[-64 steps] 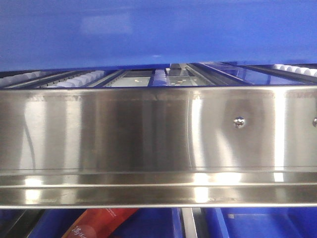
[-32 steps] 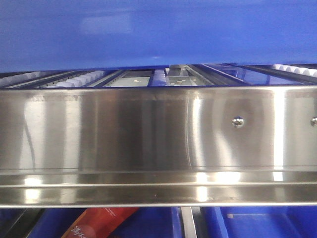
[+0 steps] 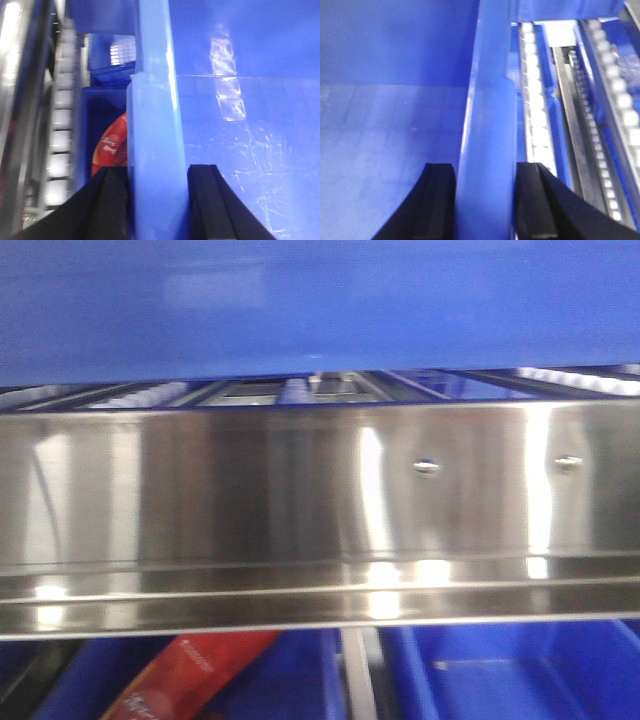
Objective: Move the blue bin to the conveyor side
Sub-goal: 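Carry the blue bin in both grippers while driving to the conveyor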
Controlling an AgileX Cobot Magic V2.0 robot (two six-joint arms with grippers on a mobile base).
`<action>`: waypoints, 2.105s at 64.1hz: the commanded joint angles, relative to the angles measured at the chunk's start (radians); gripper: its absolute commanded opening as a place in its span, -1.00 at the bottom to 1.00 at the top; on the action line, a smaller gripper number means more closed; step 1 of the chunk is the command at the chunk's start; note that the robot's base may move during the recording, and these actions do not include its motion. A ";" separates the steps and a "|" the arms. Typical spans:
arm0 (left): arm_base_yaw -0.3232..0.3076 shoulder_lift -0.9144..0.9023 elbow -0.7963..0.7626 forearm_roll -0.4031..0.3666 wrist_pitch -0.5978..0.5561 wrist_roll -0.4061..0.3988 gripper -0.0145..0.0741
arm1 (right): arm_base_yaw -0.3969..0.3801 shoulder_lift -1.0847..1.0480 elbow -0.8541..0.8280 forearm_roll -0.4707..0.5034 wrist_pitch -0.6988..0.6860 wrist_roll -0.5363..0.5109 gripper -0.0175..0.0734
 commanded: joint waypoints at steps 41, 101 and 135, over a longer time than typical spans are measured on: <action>-0.001 -0.021 -0.012 0.022 -0.073 0.007 -0.72 | 0.001 -0.023 -0.013 -0.048 -0.100 -0.018 -0.79; 0.001 -0.021 -0.012 0.022 -0.073 0.007 -0.72 | 0.001 -0.023 -0.013 -0.048 -0.100 -0.018 -0.79; 0.001 -0.021 -0.012 0.022 -0.073 0.007 -0.72 | 0.001 -0.023 -0.013 -0.048 -0.100 -0.018 -0.79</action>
